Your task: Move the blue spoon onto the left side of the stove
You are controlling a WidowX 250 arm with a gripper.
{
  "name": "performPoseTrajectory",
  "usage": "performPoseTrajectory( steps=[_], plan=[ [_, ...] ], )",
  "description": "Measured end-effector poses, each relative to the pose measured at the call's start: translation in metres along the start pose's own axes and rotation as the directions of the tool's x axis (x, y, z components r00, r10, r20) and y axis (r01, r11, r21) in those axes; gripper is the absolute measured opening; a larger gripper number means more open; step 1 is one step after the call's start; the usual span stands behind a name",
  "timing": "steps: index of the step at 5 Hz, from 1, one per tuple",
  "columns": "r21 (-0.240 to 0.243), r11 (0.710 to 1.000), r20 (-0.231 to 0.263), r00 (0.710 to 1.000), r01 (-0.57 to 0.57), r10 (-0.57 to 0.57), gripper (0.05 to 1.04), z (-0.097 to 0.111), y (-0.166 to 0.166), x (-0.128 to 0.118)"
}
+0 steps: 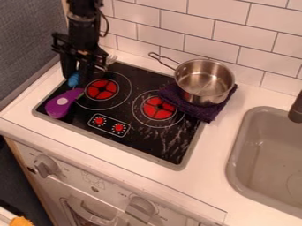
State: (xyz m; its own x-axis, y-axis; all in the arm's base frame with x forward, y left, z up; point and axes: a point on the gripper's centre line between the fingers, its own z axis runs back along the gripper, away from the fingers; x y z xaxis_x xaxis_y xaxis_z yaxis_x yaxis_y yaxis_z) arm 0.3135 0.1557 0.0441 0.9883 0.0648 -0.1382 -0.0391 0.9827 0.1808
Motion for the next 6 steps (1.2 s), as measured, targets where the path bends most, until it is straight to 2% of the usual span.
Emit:
performPoseTrajectory(
  steps=[1, 2, 5, 6],
  plan=[
    [0.007, 0.999, 0.036, 0.999, -0.035, 0.035, 0.416, -0.003, 0.007, 0.004],
    [0.005, 0.999, 0.021, 0.999, -0.048, 0.048, 0.416, -0.014, 0.013, 0.003],
    [-0.037, 0.999, 0.058, 0.998, 0.006, -0.004, 0.416, -0.021, 0.021, 0.007],
    [-0.04, 0.999, 0.071, 0.997, 0.026, -0.023, 0.488, -0.022, 0.024, 0.007]
  ],
)
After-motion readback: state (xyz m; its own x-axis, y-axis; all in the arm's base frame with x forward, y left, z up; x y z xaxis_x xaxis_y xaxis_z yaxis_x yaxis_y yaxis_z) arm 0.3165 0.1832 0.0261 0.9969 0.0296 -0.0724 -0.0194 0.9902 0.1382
